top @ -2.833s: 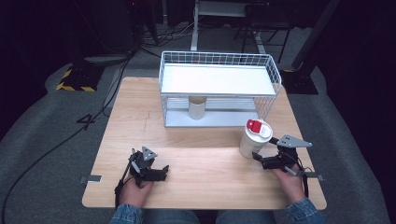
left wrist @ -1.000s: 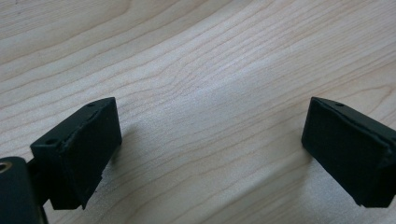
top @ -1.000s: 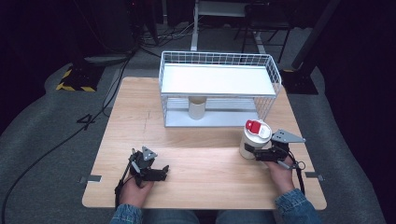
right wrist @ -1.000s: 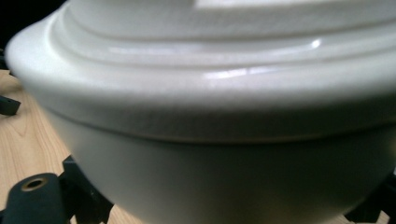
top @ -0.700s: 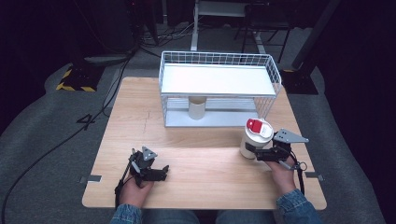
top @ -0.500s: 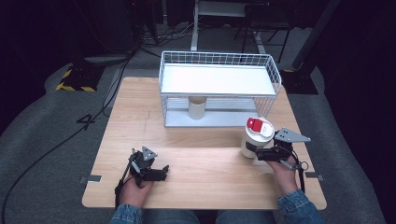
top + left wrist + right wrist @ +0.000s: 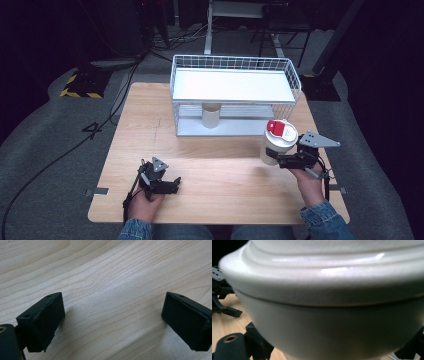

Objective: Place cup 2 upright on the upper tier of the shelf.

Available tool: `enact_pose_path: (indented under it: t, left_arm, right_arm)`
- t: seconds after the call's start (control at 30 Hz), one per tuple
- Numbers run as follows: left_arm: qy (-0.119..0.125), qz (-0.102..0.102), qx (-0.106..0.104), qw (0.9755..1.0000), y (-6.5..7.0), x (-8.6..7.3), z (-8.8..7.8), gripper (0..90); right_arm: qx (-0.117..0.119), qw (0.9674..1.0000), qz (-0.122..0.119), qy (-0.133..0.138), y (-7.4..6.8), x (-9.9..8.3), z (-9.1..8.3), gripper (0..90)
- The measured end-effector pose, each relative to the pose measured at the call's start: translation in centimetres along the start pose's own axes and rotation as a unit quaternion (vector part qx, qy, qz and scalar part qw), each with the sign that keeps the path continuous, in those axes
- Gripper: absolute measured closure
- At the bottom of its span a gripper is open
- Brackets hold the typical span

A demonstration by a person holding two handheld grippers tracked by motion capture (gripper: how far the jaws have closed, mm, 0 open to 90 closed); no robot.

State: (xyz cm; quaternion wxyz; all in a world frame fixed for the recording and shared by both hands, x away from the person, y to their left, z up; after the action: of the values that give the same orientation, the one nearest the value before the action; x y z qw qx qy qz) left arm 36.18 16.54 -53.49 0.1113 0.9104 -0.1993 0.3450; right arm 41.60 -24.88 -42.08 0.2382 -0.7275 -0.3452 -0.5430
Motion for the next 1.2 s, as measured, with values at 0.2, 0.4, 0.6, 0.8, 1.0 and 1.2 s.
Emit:
enact_pose_path:
  t: [0.2, 0.4, 0.6, 0.8, 1.0, 1.2]
  left_arm:
    - [0.0, 0.0, 0.0, 1.0, 0.0, 0.0, 0.0, 5.4]
    - [0.0, 0.0, 0.0, 1.0, 0.0, 0.0, 0.0, 5.4]
    - [0.0, 0.0, 0.0, 1.0, 0.0, 0.0, 0.0, 5.4]
    - [0.0, 0.0, 0.0, 1.0, 0.0, 0.0, 0.0, 5.4]
    - [0.001, 0.0, 0.0, 1.0, 0.0, 0.0, 0.0, 5.4]
    - [0.001, -0.005, 0.004, 1.0, 0.1, 0.0, 0.1, 5.4]
  right_arm:
    - [-0.002, 1.0, -0.005, 0.001, 0.0, 1.5, -0.5, 13.0]
    - [-0.002, 1.0, 0.001, 0.007, 0.2, 2.7, -0.9, 13.0]
    - [-0.001, 0.9999, 0.002, 0.01, 0.4, 4.2, -1.3, 13.0]
    - [-0.003, 0.9999, 0.0, 0.01, 0.7, 6.0, -1.6, 13.0]
    - [-0.006, 0.9999, 0.001, 0.015, 1.2, 7.8, -1.7, 13.0]
    - [-0.011, 0.9997, 0.001, 0.021, 1.9, 9.9, -1.8, 13.0]
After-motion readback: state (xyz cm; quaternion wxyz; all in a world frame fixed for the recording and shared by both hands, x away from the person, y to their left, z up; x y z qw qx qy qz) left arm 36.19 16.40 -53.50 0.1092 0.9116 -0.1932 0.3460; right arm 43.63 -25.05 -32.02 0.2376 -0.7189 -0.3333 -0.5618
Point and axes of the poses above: each handheld gripper's, and its own axes: z roughly forward along the jaws, x roughly out of its top, y roughly to its right, the point moved 4 cm from there along z, roughly forward along the jaws, and after that the axes turned 3 degrees about -z, right-handed, at the moved point
